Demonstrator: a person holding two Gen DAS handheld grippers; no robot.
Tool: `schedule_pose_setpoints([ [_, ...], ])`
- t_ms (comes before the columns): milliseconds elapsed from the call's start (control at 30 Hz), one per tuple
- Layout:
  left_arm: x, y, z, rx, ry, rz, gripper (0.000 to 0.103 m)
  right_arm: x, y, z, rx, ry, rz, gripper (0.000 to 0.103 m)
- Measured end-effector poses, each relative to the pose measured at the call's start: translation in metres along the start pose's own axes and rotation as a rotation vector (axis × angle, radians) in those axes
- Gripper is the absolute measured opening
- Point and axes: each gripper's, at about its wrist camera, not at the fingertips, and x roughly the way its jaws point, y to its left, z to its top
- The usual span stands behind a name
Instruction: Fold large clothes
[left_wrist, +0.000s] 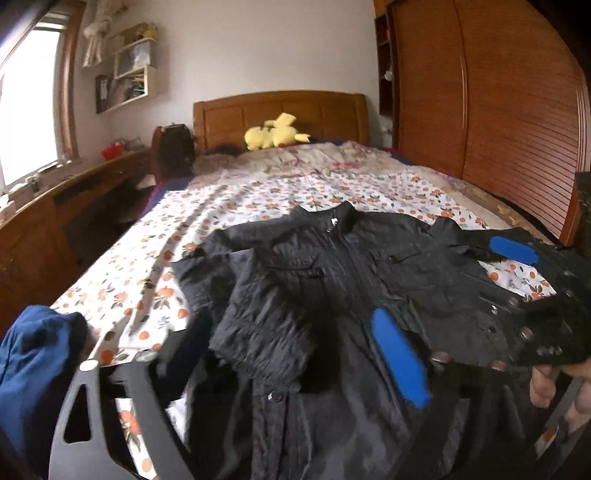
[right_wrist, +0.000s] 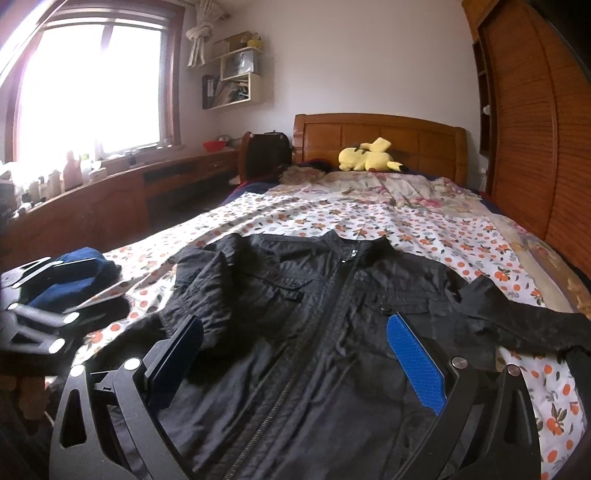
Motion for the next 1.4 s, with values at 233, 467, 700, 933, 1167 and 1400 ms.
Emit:
schedule_pose_setpoints([
  [233, -0.026, 0.032, -0.026, -0.022, -0.034, 0.063, 0.100, 0.019, 0.030, 0.001, -0.027, 0.035, 0.056, 0.096],
  [467, -0.047, 0.063, -0.051, -0.066, -0.051, 0.098, 0.100, 0.042, 0.061, -0.005, -0.074, 0.076, 0.124, 0.093],
  [700, -0.061, 0.086, -0.076, -0.099, -0.031, 0.115, 0.100, 0.079, 0.093, -0.020, -0.144, 0.185, 0.212, 0.077],
  [933, -0.067, 0.095, -0.087, -0.117, -0.018, 0.116, 0.100, 0.118, 0.120, -0.045, -0.224, 0.302, 0.252, 0.055],
  [1167, -0.067, 0.093, -0.087, -0.119, -0.015, 0.114, 0.100, 0.133, 0.118, -0.057, -0.221, 0.353, 0.211, 0.015],
  [1400, -0.065, 0.086, -0.087, -0.099, -0.013, 0.112, 0.100, 0.125, 0.108, -0.052, -0.200, 0.316, 0.220, 0.002],
])
